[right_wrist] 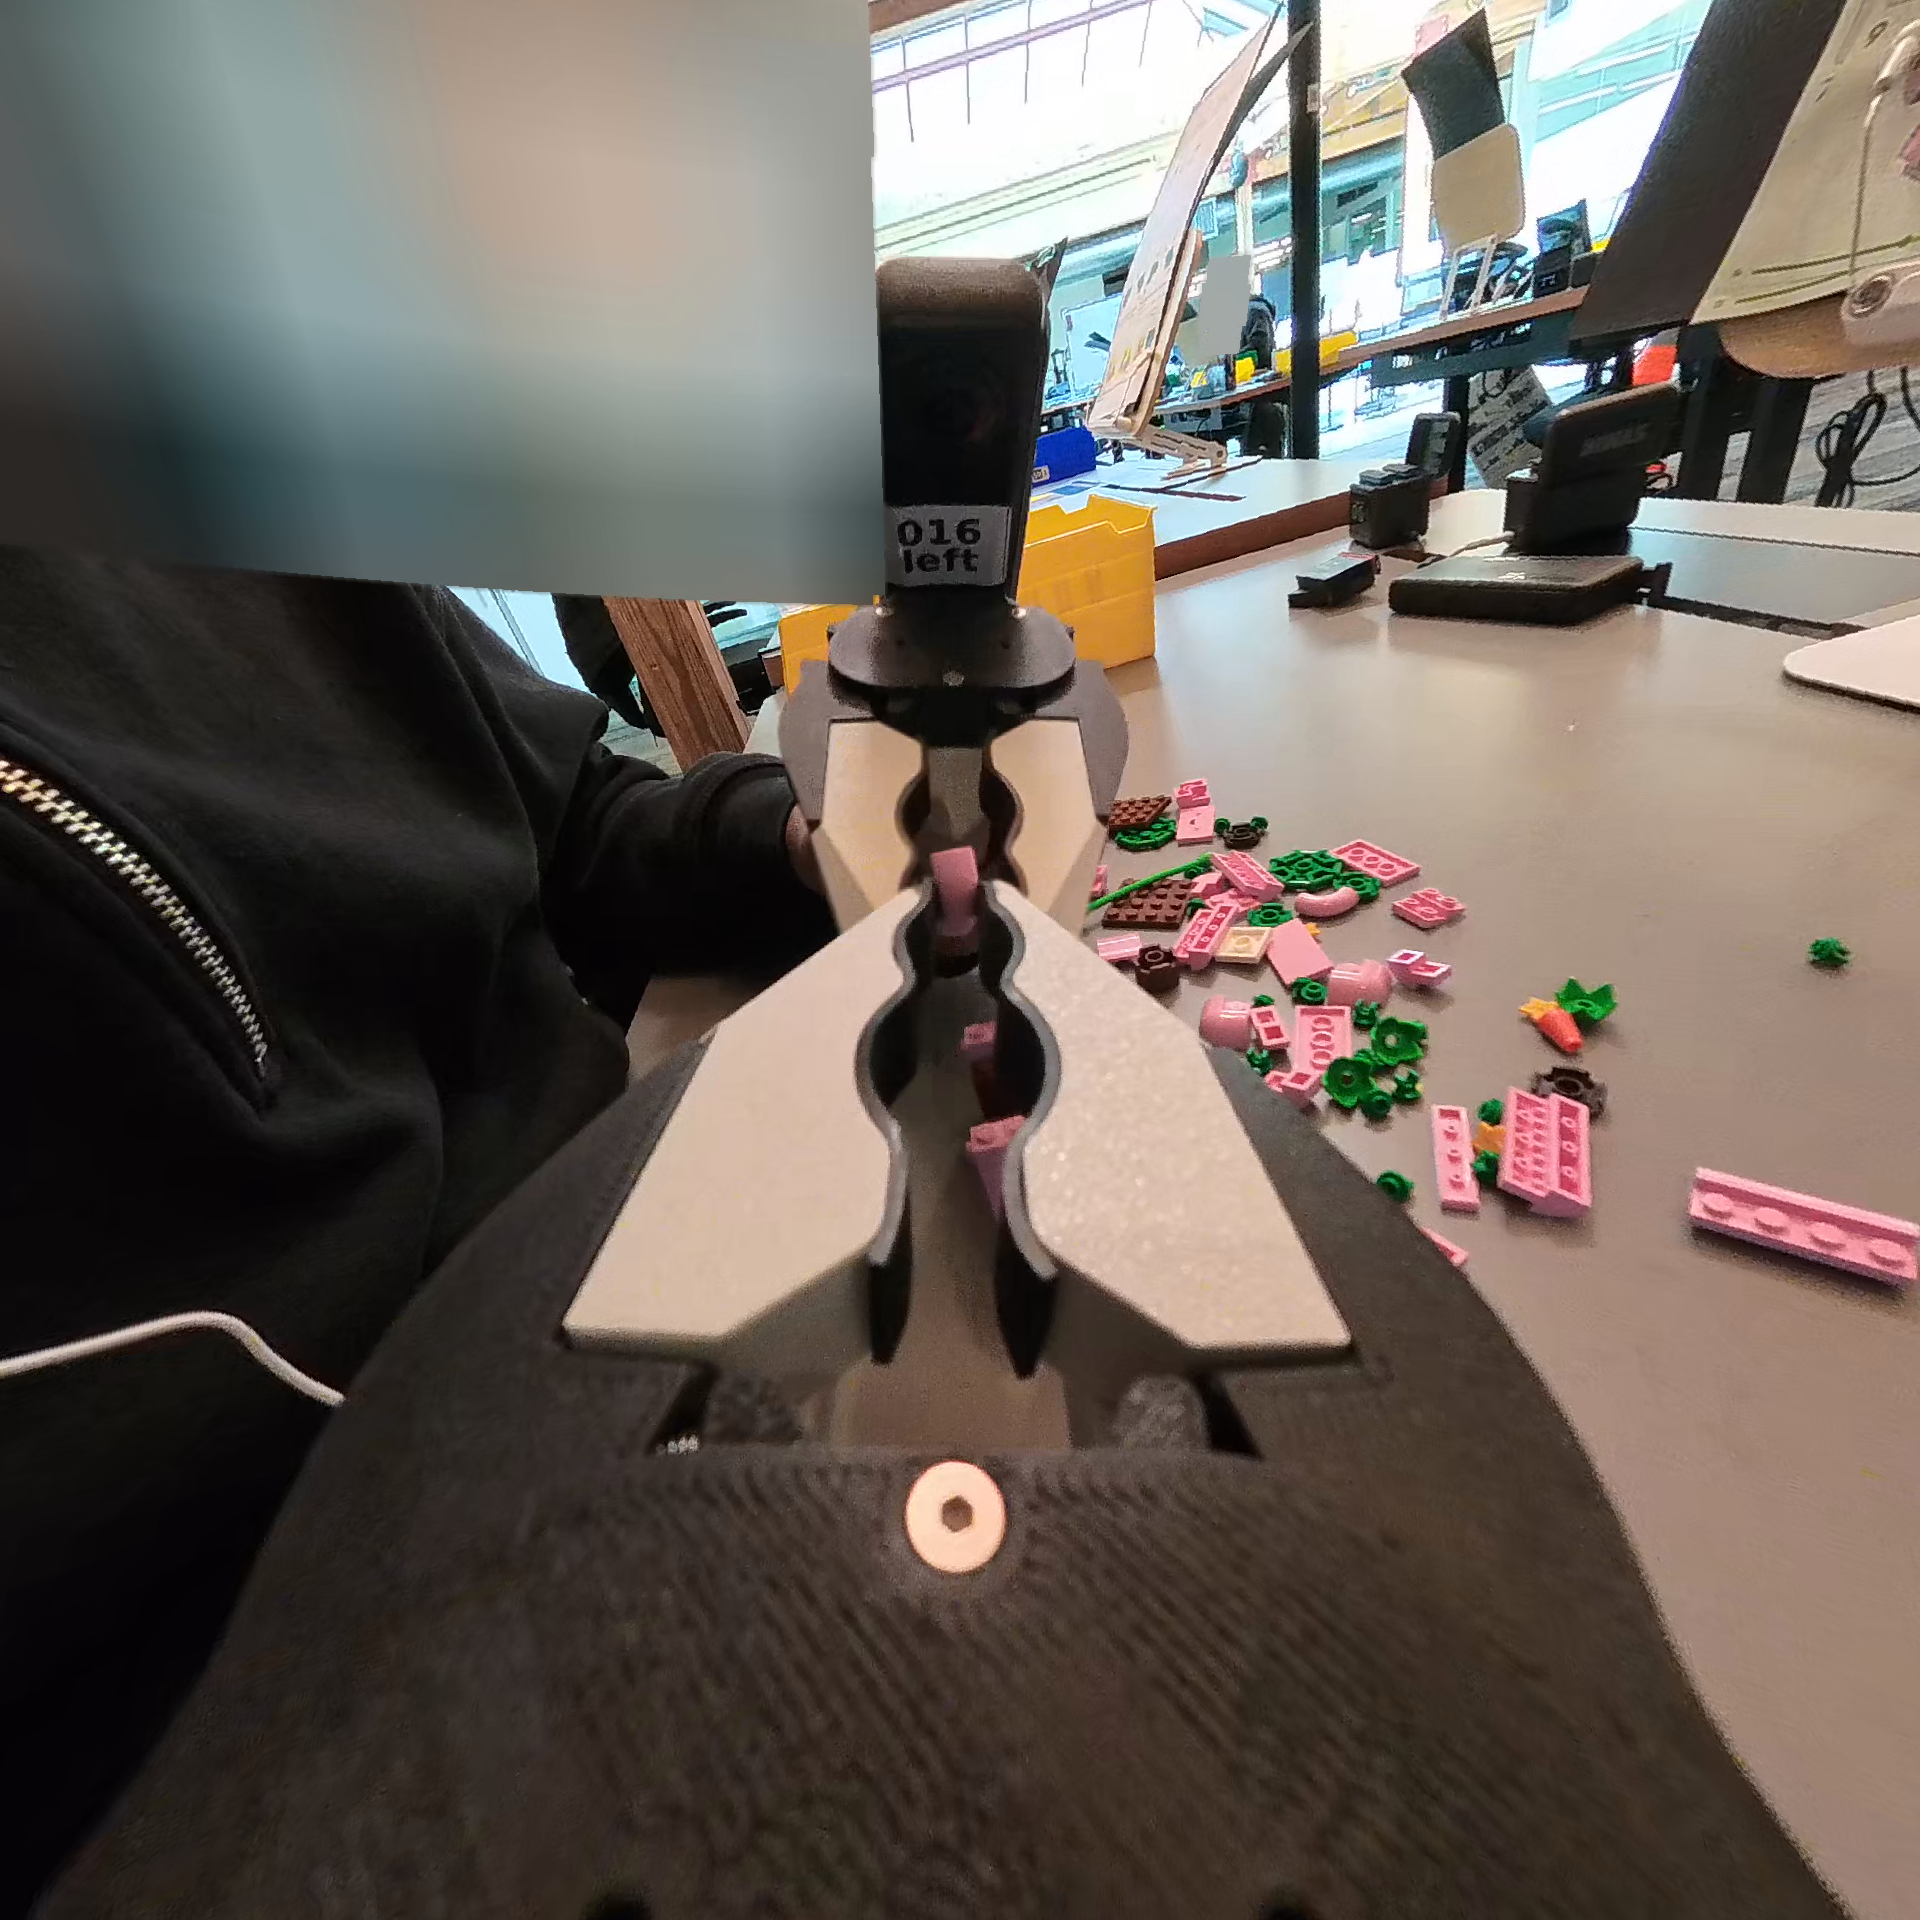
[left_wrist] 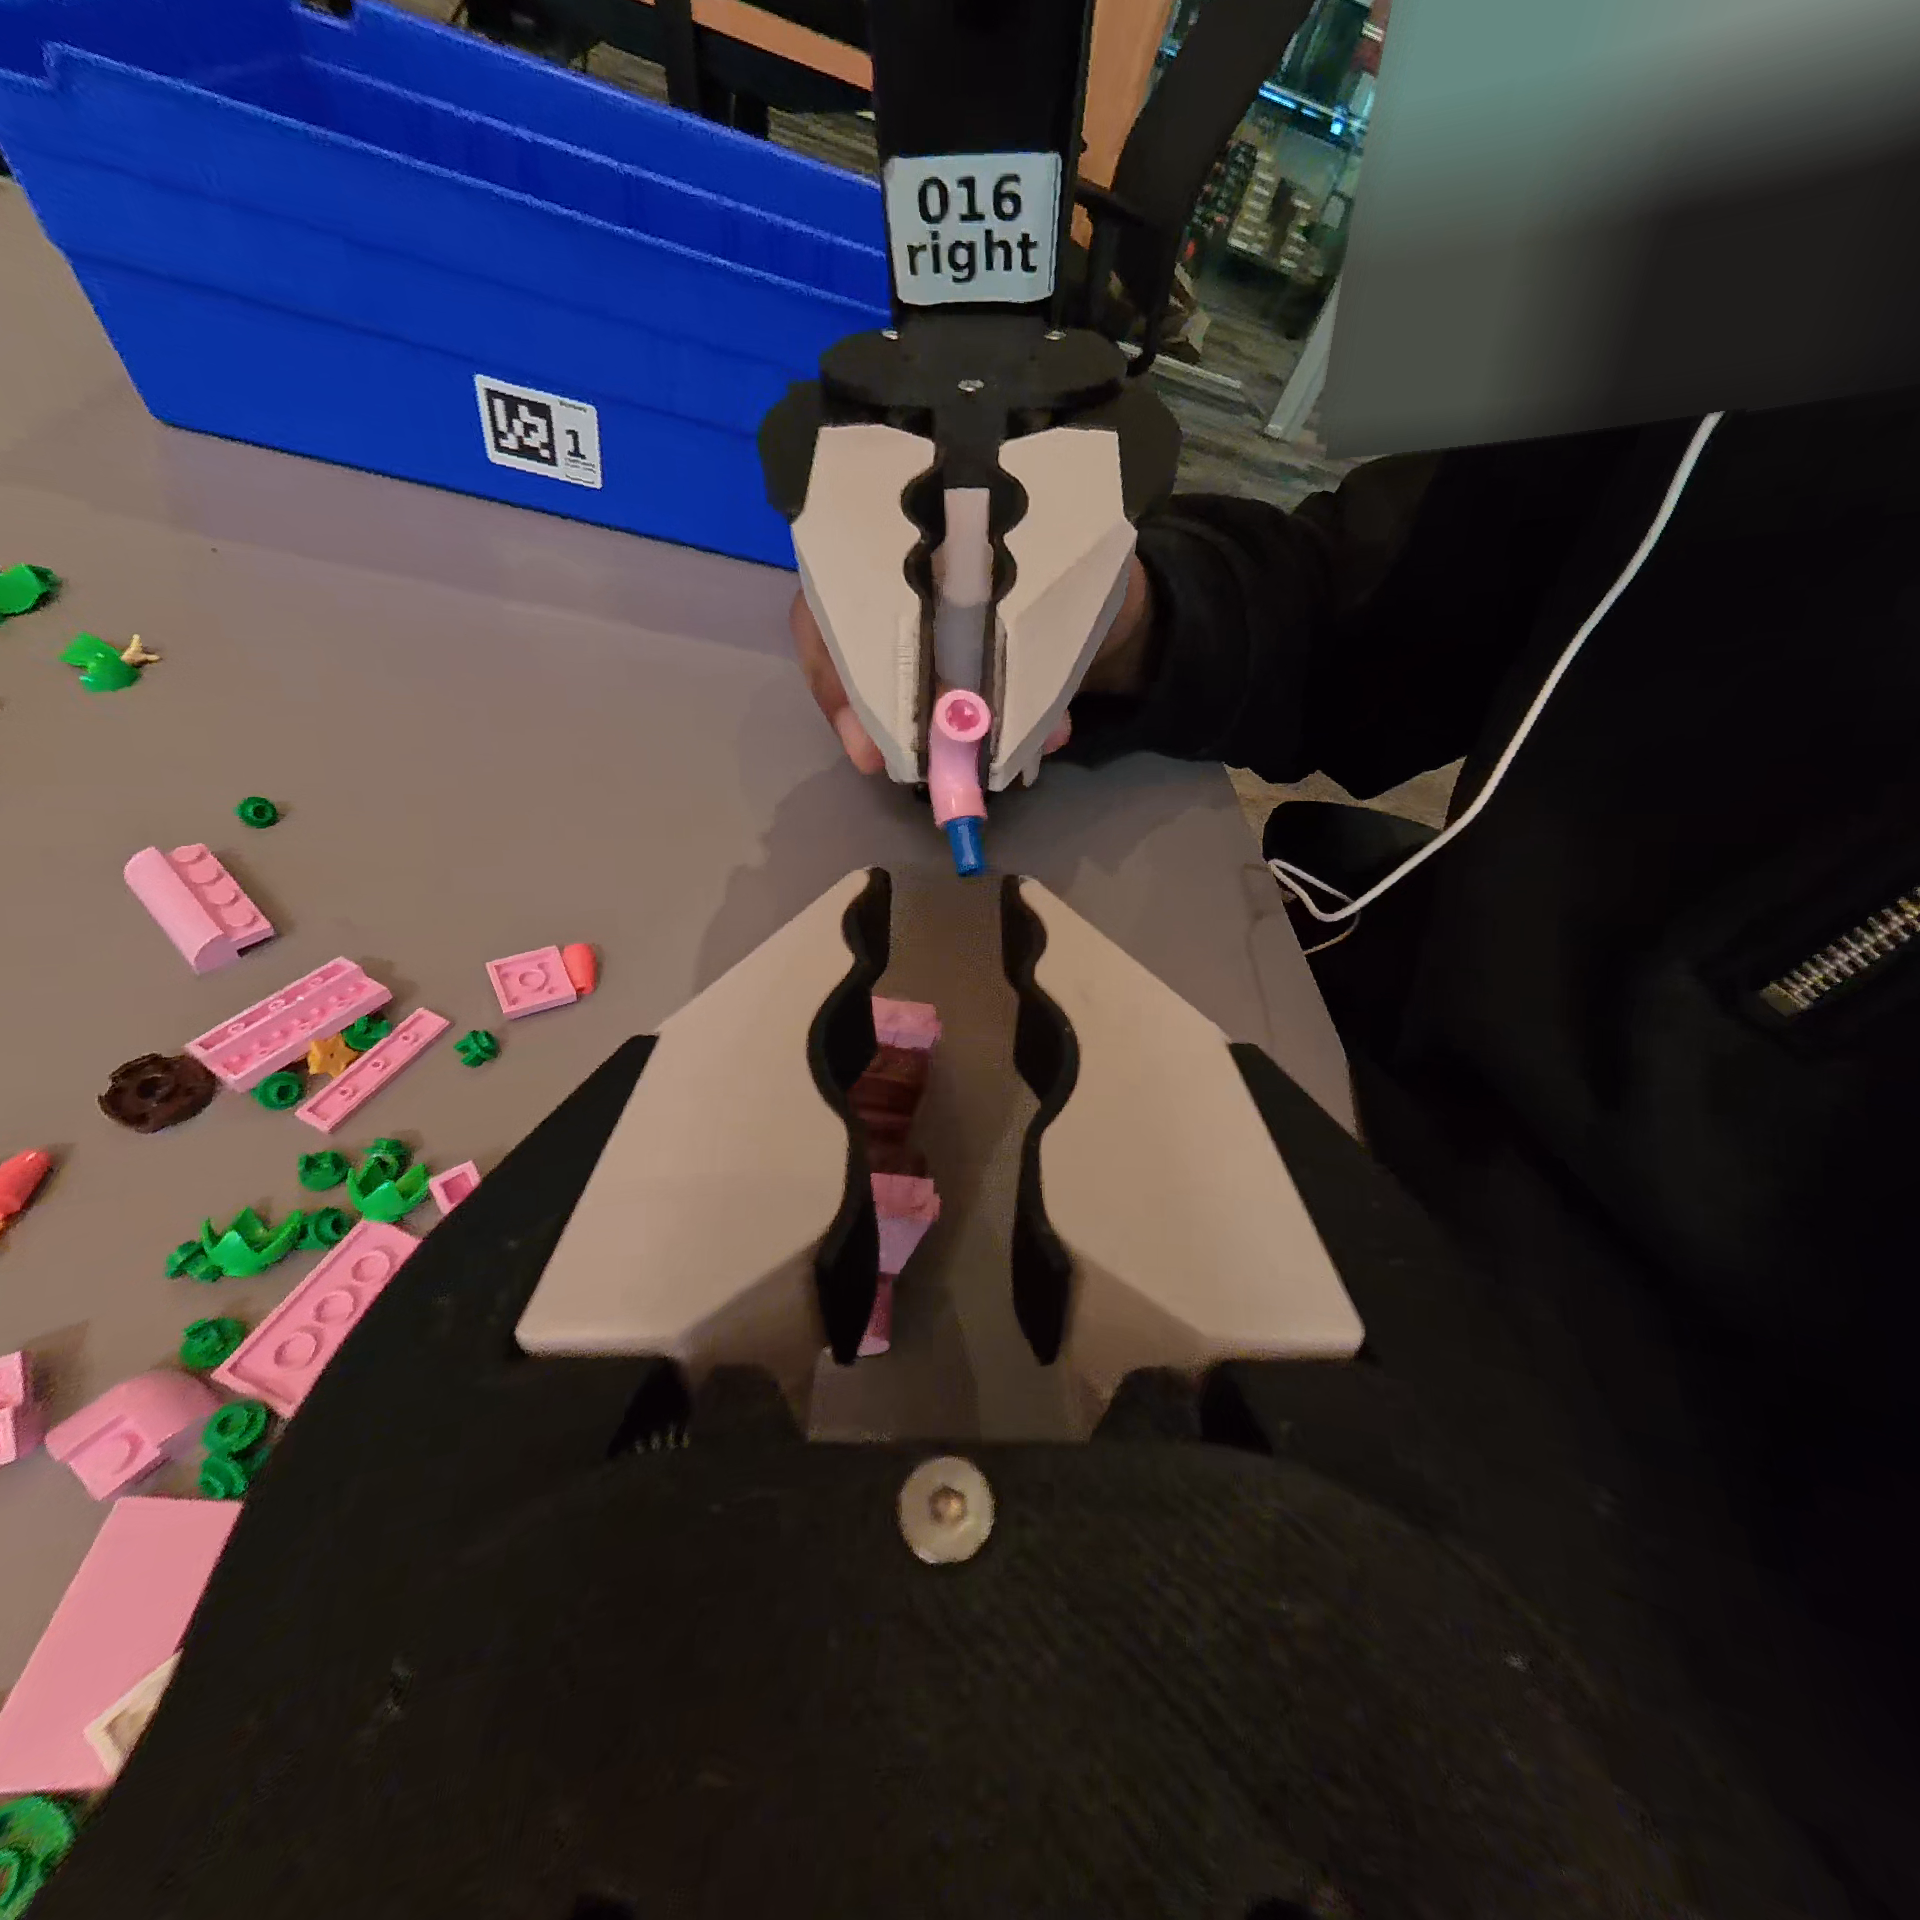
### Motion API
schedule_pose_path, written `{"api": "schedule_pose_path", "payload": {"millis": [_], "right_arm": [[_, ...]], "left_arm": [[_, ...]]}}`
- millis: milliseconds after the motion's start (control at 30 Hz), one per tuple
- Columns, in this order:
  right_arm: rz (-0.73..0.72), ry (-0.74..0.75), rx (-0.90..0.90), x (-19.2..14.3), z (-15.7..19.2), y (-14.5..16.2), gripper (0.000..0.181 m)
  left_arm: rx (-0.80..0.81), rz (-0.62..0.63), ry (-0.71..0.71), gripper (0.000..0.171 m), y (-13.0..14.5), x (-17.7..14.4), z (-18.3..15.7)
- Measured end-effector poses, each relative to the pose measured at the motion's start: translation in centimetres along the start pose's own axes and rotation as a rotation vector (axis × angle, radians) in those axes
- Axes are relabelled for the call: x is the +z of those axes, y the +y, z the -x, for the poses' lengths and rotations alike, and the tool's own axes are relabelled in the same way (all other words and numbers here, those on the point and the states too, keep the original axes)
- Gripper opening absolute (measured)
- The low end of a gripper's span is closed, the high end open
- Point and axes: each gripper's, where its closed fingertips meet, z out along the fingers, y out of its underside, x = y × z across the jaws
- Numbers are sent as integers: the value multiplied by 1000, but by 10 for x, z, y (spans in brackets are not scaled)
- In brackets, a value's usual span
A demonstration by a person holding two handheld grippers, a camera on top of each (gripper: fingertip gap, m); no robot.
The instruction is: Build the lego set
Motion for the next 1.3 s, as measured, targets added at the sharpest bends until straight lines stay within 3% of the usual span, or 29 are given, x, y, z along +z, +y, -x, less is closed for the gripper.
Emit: {"api": "schedule_pose_path", "payload": {"millis": [100, 333, 833, 1000, 1067, 1300], "right_arm": [[-4, 1, 3, 0, -1, -1, 5], [-7, 5, 15, 0, -3, 0, 5], [47, 14, -36, -4, -1, 4, 5], [77, 26, -58, -6, -3, 7, 5], [83, 25, -63, -5, -2, 8, 5], [63, 19, -107, -5, 0, 6, 7]], "left_arm": [[18, -3, 3, 19, -1, 2, -3], [15, -56, -17, 2, -10, -5, 0], [53, -104, -53, 0, -18, -12, 1], [29, -141, -21, 13, -22, -15, -1], [17, -144, -20, 5, -22, -15, 0], [10, -130, 1, 5, -22, -16, -3]]}}
